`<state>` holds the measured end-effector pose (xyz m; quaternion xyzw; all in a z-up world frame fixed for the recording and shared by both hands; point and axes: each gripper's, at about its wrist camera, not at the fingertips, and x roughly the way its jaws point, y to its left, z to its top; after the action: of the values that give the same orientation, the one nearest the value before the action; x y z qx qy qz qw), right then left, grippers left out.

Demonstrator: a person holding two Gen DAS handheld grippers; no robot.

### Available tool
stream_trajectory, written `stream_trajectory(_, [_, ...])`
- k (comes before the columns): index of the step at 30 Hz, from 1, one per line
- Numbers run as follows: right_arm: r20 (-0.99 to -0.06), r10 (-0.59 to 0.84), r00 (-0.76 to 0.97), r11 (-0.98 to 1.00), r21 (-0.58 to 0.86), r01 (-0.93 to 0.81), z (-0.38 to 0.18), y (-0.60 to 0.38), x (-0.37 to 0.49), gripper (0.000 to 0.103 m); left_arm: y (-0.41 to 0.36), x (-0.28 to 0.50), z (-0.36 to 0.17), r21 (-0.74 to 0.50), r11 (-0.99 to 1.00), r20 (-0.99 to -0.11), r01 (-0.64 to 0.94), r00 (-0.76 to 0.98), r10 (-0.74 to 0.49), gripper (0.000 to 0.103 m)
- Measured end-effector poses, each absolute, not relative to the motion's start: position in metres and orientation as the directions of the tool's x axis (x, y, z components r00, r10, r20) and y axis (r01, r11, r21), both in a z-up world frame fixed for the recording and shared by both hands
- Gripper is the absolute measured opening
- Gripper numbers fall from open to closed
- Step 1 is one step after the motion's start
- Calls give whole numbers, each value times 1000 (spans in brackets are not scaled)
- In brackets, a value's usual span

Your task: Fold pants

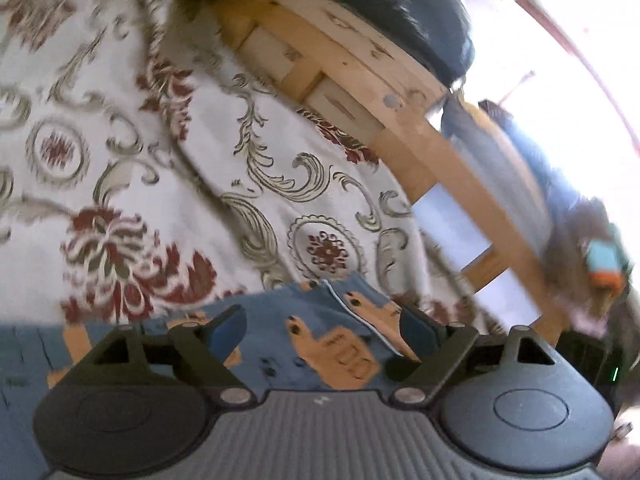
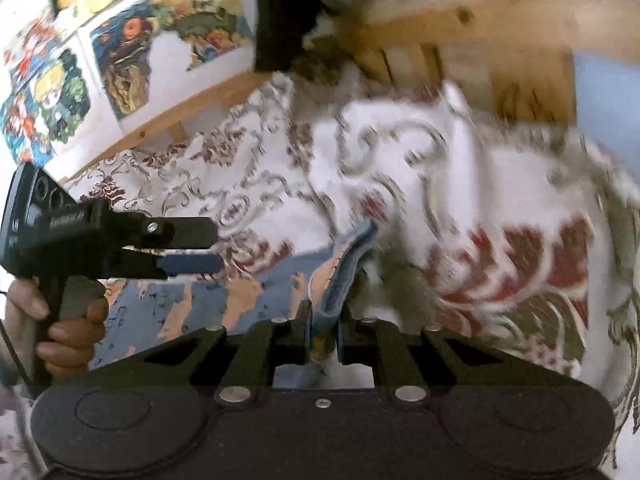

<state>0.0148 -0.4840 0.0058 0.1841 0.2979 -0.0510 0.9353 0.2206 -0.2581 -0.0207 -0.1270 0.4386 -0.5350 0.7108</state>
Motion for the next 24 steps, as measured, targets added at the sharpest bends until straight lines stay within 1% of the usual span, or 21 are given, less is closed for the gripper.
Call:
stream_trajectory(2, [-544,-13,839,945,269,188,17,-463,18,12,-247,224,-16,-687,395,-476,610,33,-879,88])
stream_trajectory(5, [-510,-32,859,984,135,118,32,-421,30,12,-228,228,-7,-703,408,-481,582,32,-876,89])
stream_trajectory(8, [-501,32,865,999,42,-12,39,-376,42,12,-202,235,-2,-709,423,-483,564,49,-874,90])
stream_trajectory(12, [-538,109,836,979,-87,-183,32,-325,50,12,-156,245,-19,-771,435,-452,465,83,-888,92])
stream_trajectory(14, [-577,153,802,961,-103,-258,19,-306,54,12,-134,249,-40,-813,444,-440,378,101,-892,92])
stream_trajectory(18, [-633,181,753,933,-130,-334,-8,-278,64,12,-110,252,-81,-834,492,-473,249,136,-870,91])
stream_trajectory(19, [-640,176,748,929,-144,-341,-13,-276,64,13,-106,252,-90,-835,501,-481,228,141,-865,87])
stream_trajectory(20, [-645,173,745,926,-151,-346,-17,-274,64,14,-103,251,-94,-832,506,-482,229,153,-862,83])
stream_trajectory(22, [-647,164,744,923,-166,-348,-22,-273,61,18,-102,250,-94,-822,509,-480,255,168,-861,83])
stream_trajectory(23, [-647,157,746,920,-179,-349,-24,-272,60,22,-104,250,-93,-816,515,-485,262,172,-857,81])
stream_trajectory(24, [-644,148,751,916,-197,-349,-25,-272,58,29,-106,250,-92,-809,523,-493,269,173,-852,81])
